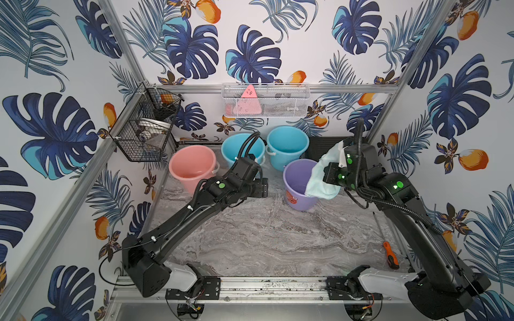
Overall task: Wipe the inside of the bucket with a cloth
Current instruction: Pick up the cleaning item at the center of the board, then pick up the bucket from the center of the board.
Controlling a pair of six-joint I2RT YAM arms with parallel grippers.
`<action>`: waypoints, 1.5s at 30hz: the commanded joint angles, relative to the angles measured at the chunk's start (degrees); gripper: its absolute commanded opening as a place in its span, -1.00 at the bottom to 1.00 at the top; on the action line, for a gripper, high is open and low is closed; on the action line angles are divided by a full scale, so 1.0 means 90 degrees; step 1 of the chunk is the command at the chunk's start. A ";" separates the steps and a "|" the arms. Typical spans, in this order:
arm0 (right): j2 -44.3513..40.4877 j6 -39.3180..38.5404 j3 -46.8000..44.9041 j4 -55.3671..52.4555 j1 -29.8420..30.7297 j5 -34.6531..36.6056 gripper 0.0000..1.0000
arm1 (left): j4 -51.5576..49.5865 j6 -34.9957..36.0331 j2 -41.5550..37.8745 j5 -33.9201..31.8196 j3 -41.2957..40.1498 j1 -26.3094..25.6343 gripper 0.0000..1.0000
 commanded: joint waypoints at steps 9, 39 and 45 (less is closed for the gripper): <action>-0.0272 -0.0663 0.0102 -0.0375 -0.0841 0.0499 -0.94 | -0.0295 -0.0942 0.2328 0.0081 0.2269 -0.0510 0.43; -0.0430 -0.0744 -0.0097 -0.0401 -0.0934 0.0017 -0.90 | -0.0735 -0.1304 0.3772 -0.0125 0.3267 -0.0258 -0.73; -0.0410 -0.0678 -0.0088 -0.0413 -0.0928 -0.0617 -0.92 | -0.0779 -0.0979 0.2984 -0.0316 0.2619 -0.0261 -1.00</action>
